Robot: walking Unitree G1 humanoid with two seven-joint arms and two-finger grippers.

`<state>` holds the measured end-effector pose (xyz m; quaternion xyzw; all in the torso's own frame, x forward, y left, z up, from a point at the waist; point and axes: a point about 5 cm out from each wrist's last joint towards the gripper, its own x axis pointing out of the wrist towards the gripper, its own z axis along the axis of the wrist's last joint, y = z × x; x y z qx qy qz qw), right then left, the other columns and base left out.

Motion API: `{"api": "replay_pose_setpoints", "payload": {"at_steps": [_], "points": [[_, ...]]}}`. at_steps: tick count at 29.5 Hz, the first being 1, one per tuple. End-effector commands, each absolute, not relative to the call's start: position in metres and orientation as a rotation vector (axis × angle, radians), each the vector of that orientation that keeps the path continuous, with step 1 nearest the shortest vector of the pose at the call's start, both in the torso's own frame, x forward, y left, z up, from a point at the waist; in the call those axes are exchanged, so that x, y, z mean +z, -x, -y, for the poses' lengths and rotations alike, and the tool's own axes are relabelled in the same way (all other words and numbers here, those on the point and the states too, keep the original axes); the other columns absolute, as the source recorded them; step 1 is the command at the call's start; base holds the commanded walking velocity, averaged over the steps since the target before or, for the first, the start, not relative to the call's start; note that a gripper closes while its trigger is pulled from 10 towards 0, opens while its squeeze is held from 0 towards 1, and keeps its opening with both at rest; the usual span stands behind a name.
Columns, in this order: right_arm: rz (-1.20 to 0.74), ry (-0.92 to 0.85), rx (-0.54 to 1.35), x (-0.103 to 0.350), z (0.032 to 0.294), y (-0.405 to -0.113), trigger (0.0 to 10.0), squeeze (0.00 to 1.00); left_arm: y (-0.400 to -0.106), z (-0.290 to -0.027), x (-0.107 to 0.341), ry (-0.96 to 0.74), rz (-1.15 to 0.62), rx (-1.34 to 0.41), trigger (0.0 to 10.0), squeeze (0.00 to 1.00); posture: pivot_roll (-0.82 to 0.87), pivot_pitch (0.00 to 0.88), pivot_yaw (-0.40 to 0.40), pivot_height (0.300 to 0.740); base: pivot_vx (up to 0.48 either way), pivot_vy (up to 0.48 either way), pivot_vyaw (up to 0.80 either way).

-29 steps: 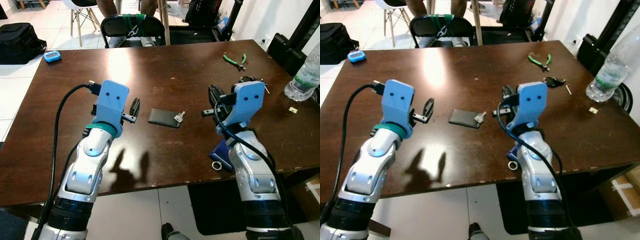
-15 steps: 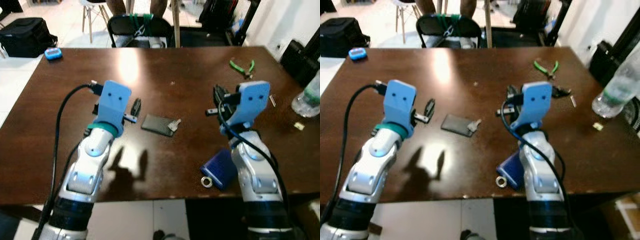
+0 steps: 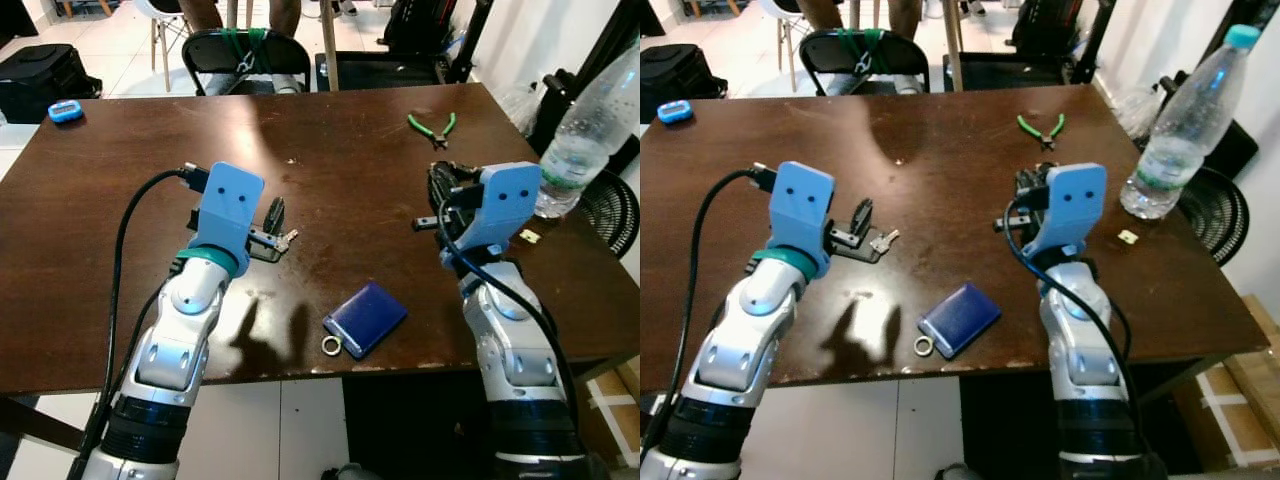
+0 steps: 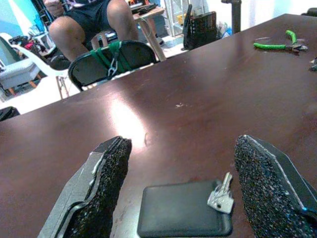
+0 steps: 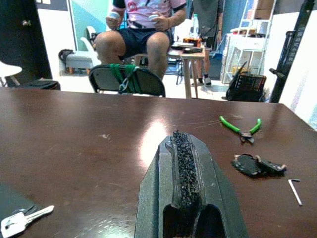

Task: Hang keys on a hook

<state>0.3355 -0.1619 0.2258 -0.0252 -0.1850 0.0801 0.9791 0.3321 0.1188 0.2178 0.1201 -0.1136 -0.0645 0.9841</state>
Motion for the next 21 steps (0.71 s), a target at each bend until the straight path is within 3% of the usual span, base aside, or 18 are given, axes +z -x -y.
{"api": "replay_pose_setpoints", "payload": {"at_steps": [1,7,11,21], "points": [[0.364,0.038,0.172,0.222,0.159,-0.334,10.0,0.00,-0.331,-0.123,0.212,-0.240,0.208,-0.122,10.0,0.00,-0.19,0.127,0.074,0.740,0.000,0.000,0.00],[0.363,0.054,0.182,0.223,0.159,-0.335,10.0,0.00,-0.332,-0.123,0.208,-0.222,0.166,-0.153,10.0,0.00,-0.19,0.125,0.074,0.740,0.000,0.000,0.00],[0.329,0.112,0.155,0.223,0.173,-0.346,10.0,0.00,-0.334,-0.114,0.184,-0.179,-0.094,-0.337,10.0,0.00,-0.18,0.125,0.081,0.740,0.000,0.000,0.00],[0.263,0.122,0.069,0.223,0.196,-0.363,10.0,0.00,-0.348,-0.101,0.182,-0.220,-0.104,-0.377,10.0,0.00,-0.19,0.140,0.099,0.740,0.000,0.000,0.00]]}}
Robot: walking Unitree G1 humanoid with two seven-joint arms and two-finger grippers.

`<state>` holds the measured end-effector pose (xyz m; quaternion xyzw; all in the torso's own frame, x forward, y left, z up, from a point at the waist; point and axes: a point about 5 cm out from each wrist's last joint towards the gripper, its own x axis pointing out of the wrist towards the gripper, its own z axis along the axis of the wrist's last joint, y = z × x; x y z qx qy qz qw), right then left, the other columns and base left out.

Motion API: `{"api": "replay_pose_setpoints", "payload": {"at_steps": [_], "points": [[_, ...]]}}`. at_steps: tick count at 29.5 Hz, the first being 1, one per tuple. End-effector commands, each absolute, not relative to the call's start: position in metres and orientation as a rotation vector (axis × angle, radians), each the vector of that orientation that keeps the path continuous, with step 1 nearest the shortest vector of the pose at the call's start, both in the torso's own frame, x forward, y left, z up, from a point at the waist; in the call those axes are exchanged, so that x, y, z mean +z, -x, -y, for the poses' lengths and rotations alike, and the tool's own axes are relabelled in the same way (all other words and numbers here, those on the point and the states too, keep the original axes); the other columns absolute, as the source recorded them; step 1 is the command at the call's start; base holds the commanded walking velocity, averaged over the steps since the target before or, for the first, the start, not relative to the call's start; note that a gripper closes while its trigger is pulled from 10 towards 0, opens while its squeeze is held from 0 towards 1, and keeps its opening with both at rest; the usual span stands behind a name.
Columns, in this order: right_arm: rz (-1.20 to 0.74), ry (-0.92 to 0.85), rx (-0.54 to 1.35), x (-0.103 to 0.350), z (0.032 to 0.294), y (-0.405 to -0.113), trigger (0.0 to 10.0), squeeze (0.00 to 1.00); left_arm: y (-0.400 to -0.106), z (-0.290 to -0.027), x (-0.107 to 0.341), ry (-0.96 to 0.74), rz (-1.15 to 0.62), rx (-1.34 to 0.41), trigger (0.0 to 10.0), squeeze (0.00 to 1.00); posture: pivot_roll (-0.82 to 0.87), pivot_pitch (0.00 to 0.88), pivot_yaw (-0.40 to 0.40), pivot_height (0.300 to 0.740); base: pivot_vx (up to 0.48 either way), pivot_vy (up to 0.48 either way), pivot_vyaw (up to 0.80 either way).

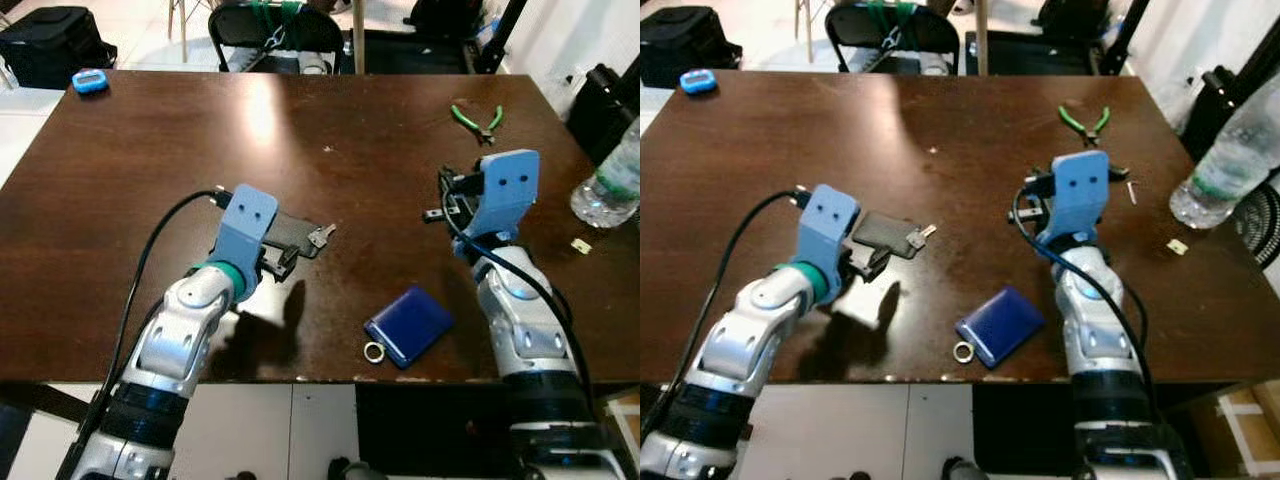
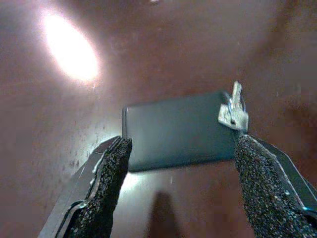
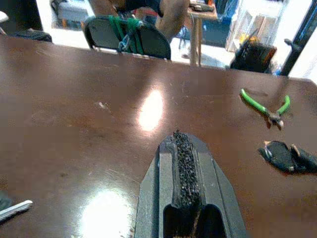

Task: Hang keys on a hook

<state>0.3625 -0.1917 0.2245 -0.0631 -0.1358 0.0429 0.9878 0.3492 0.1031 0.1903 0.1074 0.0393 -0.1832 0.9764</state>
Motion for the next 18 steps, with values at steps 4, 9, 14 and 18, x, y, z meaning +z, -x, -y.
{"api": "replay_pose_setpoints", "payload": {"at_steps": [4,9,14,18], "points": [[0.245,0.108,0.090,0.223,0.195,-0.367,10.0,0.00,-0.353,-0.092,0.185,-0.213,-0.102,-0.395,10.0,0.00,-0.18,0.148,0.088,0.740,0.000,0.000,0.00],[0.223,0.109,0.123,0.218,0.187,-0.372,10.0,0.00,-0.366,-0.088,0.187,-0.227,-0.117,-0.359,10.0,0.00,-0.18,0.177,0.092,0.740,0.000,0.000,0.00],[0.219,0.112,0.133,0.216,0.186,-0.372,10.0,0.00,-0.374,-0.089,0.188,-0.238,-0.118,-0.348,10.0,0.00,-0.18,0.199,0.104,0.740,0.000,0.000,0.00],[0.224,0.120,0.134,0.218,0.188,-0.372,10.0,0.00,-0.377,-0.086,0.189,-0.253,-0.119,-0.367,10.0,0.00,-0.20,0.215,0.120,0.740,0.000,0.000,0.00]]}}
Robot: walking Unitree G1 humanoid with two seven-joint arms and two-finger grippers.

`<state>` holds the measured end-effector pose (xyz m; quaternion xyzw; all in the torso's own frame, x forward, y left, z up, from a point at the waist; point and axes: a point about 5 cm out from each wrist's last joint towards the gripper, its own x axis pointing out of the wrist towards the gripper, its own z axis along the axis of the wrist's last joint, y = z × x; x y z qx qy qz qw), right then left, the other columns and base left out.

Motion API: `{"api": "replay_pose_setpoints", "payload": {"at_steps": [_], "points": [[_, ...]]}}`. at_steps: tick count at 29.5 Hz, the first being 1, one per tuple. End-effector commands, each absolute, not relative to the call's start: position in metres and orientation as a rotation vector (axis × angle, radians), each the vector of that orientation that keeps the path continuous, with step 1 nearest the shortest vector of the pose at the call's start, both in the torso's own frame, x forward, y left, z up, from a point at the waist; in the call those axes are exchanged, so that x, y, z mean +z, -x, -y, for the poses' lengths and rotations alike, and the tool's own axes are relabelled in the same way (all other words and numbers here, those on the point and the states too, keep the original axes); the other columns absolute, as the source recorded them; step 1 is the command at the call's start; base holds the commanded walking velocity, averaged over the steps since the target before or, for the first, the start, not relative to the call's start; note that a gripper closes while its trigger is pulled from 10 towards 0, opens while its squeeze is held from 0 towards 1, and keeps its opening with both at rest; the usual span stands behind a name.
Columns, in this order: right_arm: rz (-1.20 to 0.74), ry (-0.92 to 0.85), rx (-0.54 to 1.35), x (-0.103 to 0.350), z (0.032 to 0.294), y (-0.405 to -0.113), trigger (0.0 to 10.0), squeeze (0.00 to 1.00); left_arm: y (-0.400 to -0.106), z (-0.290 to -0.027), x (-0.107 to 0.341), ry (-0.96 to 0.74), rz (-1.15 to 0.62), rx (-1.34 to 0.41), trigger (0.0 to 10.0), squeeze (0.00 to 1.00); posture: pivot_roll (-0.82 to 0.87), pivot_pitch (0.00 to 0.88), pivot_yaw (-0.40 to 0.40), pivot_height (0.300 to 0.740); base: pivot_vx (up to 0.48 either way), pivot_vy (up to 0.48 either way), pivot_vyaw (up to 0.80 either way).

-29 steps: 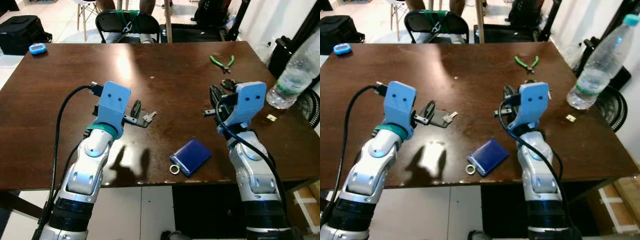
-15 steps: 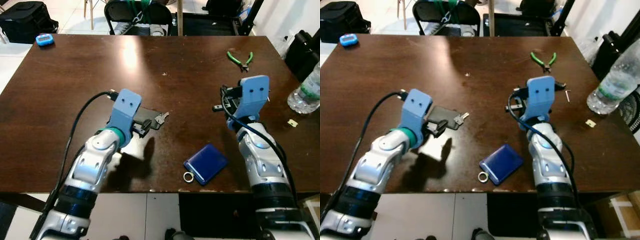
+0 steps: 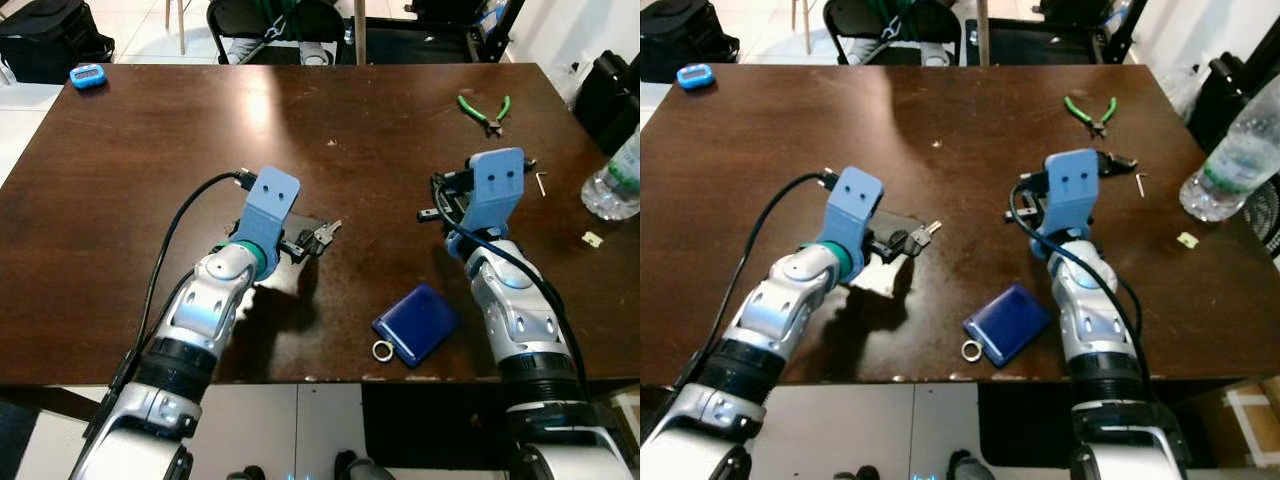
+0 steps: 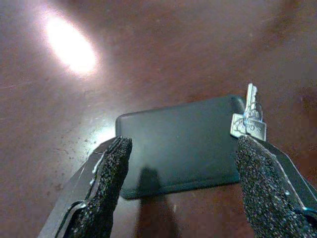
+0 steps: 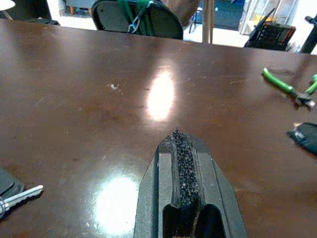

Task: Hang keys on a hook

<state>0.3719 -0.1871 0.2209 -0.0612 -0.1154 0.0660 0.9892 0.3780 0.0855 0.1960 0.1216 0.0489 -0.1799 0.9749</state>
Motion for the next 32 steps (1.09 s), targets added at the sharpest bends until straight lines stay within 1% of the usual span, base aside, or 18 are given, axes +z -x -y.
{"api": "replay_pose_setpoints", "payload": {"at_steps": [1,4,5,6,7,9,12,17,19,20,21,23,25,26,28,30,31,32], "points": [[0.231,0.135,0.132,0.220,0.191,-0.371,10.0,0.00,-0.379,-0.082,0.190,-0.270,-0.113,-0.387,10.0,0.00,-0.21,0.222,0.127,0.740,0.000,0.000,0.00],[0.240,0.151,0.129,0.223,0.195,-0.369,10.0,0.00,-0.380,-0.077,0.191,-0.290,-0.106,-0.410,10.0,0.00,-0.21,0.222,0.127,0.740,0.000,0.000,0.00],[0.245,0.179,0.109,0.224,0.207,-0.362,10.0,0.00,-0.379,-0.072,0.193,-0.314,-0.089,-0.436,10.0,0.00,-0.24,0.252,0.169,0.740,0.000,0.000,0.00],[0.245,0.179,0.109,0.224,0.207,-0.362,10.0,0.00,-0.379,-0.072,0.193,-0.314,-0.089,-0.436,10.0,0.00,-0.24,0.252,0.169,0.740,0.000,0.000,0.00],[0.249,0.199,0.097,0.224,0.216,-0.356,10.0,0.00,-0.379,-0.068,0.195,-0.330,-0.077,-0.455,10.0,0.00,-0.24,0.252,0.169,0.740,0.000,0.000,0.00],[0.239,0.229,0.034,0.220,0.239,-0.341,10.0,0.00,-0.378,-0.059,0.203,-0.331,-0.051,-0.500,10.0,0.00,-0.26,0.256,0.202,0.740,0.000,0.000,0.00],[0.234,0.229,-0.002,0.216,0.247,-0.334,10.0,0.00,-0.378,-0.054,0.207,-0.322,-0.036,-0.526,10.0,0.00,-0.26,0.254,0.212,0.740,0.000,0.000,0.00],[0.240,0.213,-0.019,0.214,0.247,-0.330,10.0,0.00,-0.380,-0.055,0.208,-0.323,-0.022,-0.537,10.0,0.00,-0.26,0.244,0.215,0.740,0.000,0.000,0.00],[0.249,0.213,0.023,0.216,0.238,-0.336,10.0,0.00,-0.382,-0.065,0.207,-0.317,-0.027,-0.489,10.0,0.00,-0.23,0.229,0.169,0.740,0.000,0.000,0.00],[0.249,0.213,0.023,0.216,0.238,-0.336,10.0,0.00,-0.382,-0.065,0.207,-0.317,-0.027,-0.489,10.0,0.00,-0.23,0.229,0.169,0.740,0.000,0.000,0.00],[0.251,0.211,0.055,0.219,0.231,-0.339,10.0,0.00,-0.383,-0.072,0.208,-0.309,-0.025,-0.460,10.0,0.00,-0.23,0.229,0.169,0.740,0.000,0.000,0.00],[0.249,0.202,0.169,0.222,0.207,-0.352,10.0,0.00,-0.383,-0.094,0.212,-0.287,-0.019,-0.374,10.0,0.00,-0.18,0.208,0.095,0.740,0.000,0.000,0.00],[0.249,0.202,0.169,0.222,0.207,-0.352,10.0,0.00,-0.383,-0.094,0.212,-0.287,-0.019,-0.374,10.0,0.00,-0.18,0.208,0.095,0.740,0.000,0.000,0.00],[0.240,0.184,0.314,0.225,0.175,-0.366,10.0,0.00,-0.379,-0.121,0.212,-0.257,-0.029,-0.277,10.0,0.00,-0.14,0.199,0.050,0.740,0.000,0.000,0.00],[0.240,0.184,0.314,0.225,0.175,-0.366,10.0,0.00,-0.379,-0.121,0.212,-0.257,-0.029,-0.277,10.0,0.00,-0.14,0.199,0.050,0.740,0.000,0.000,0.00],[0.214,0.162,0.415,0.224,0.146,-0.379,10.0,0.00,-0.374,-0.141,0.206,-0.243,-0.048,-0.200,10.0,0.00,-0.12,0.201,0.018,0.740,0.000,0.000,0.00],[0.214,0.162,0.415,0.224,0.146,-0.379,10.0,0.00,-0.374,-0.141,0.206,-0.243,-0.048,-0.200,10.0,0.00,-0.12,0.201,0.018,0.740,0.000,0.000,0.00],[0.193,0.138,0.449,0.222,0.134,-0.384,10.0,0.00,-0.373,-0.147,0.203,-0.241,-0.056,-0.173,10.0,0.00,-0.12,0.203,0.008,0.740,0.000,0.000,0.00]]}}
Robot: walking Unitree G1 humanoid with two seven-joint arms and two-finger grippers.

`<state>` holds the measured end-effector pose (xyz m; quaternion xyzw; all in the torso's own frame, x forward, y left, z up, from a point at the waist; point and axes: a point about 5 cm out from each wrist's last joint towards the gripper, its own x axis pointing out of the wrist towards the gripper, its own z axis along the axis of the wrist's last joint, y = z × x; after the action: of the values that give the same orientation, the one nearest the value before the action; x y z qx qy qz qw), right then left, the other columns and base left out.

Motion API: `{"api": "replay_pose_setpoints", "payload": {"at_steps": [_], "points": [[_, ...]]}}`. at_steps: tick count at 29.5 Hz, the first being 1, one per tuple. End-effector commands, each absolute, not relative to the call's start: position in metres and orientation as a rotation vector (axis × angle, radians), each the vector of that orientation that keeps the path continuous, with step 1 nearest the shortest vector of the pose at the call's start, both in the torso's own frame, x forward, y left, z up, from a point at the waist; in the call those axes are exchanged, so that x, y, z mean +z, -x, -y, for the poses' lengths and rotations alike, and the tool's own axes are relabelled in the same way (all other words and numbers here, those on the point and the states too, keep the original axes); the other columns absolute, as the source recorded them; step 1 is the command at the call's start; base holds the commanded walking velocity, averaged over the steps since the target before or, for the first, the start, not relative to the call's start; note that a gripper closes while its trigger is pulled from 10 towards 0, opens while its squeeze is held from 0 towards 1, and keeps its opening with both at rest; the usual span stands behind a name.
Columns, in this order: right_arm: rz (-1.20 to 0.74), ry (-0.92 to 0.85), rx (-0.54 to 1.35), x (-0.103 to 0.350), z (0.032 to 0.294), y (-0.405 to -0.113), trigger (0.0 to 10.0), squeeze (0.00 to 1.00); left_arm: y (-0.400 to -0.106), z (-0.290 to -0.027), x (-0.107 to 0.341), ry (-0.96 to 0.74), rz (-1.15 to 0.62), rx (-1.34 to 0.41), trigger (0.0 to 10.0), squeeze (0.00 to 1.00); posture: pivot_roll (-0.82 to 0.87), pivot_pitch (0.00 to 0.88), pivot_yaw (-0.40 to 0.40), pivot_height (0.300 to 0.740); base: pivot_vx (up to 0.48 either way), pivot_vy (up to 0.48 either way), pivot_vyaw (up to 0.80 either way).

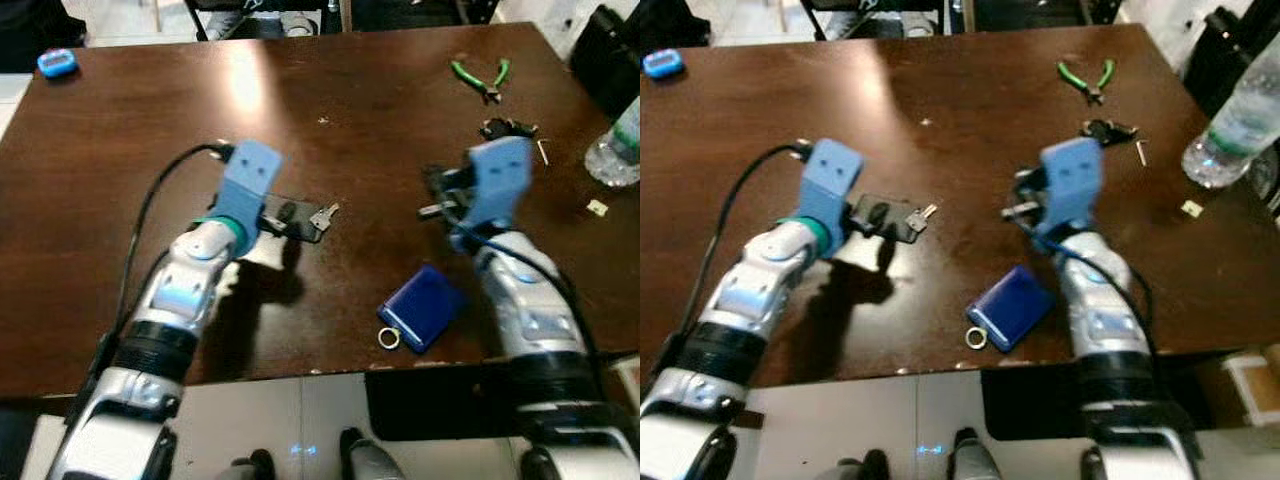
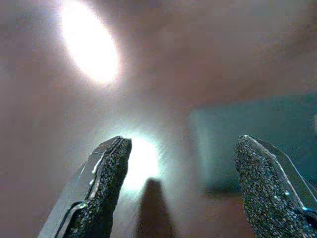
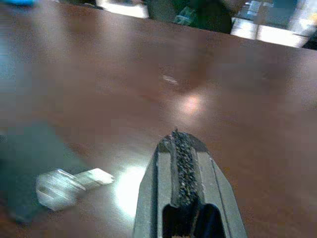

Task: Hang keys on a hook

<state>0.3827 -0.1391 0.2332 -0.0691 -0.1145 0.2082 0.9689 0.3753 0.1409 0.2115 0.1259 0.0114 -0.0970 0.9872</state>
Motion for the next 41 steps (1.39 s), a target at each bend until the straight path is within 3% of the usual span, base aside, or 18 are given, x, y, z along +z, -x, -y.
{"api": "replay_pose_setpoints", "payload": {"at_steps": [1,6,7,9,10,21,22,41], "points": [[0.193,0.138,0.449,0.222,0.134,-0.384,10.0,0.00,-0.373,-0.147,0.203,-0.241,-0.056,-0.173,10.0,0.00,-0.12,0.203,0.008,0.740,0.000,0.000,0.00],[0.114,0.139,0.527,0.210,0.114,-0.391,10.0,0.00,-0.372,-0.147,0.202,-0.231,-0.058,-0.147,10.0,0.00,-0.12,0.214,-0.014,0.740,0.000,0.000,0.00],[0.091,0.152,0.555,0.206,0.109,-0.391,10.0,0.25,-0.371,-0.146,0.202,-0.227,-0.058,-0.144,10.0,0.00,-0.12,0.216,-0.017,0.740,0.000,0.000,0.00],[0.071,0.165,0.573,0.202,0.106,-0.391,10.0,0.25,-0.370,-0.146,0.201,-0.224,-0.060,-0.141,10.0,0.00,-0.12,0.221,-0.019,0.740,0.000,0.000,0.00],[0.059,0.176,0.593,0.198,0.104,-0.391,10.0,1.00,-0.369,-0.146,0.201,-0.221,-0.063,-0.138,10.0,0.00,-0.13,0.224,-0.019,0.740,0.000,0.000,0.00],[0.008,0.201,0.622,0.181,0.104,-0.389,10.0,1.00,-0.366,-0.138,0.196,-0.202,-0.082,-0.143,10.0,0.00,-0.14,0.236,-0.012,0.740,0.000,0.000,0.00],[0.021,0.195,0.631,0.185,0.104,-0.389,10.0,0.00,-0.366,-0.136,0.196,-0.201,-0.084,-0.149,10.0,0.00,-0.14,0.235,-0.006,0.740,0.000,0.000,0.00],[0.099,0.241,0.633,0.199,0.113,-0.387,10.0,0.00,-0.364,-0.132,0.193,-0.207,-0.097,-0.161,10.0,0.00,-0.14,0.225,0.002,0.740,0.000,0.000,0.00]]}}
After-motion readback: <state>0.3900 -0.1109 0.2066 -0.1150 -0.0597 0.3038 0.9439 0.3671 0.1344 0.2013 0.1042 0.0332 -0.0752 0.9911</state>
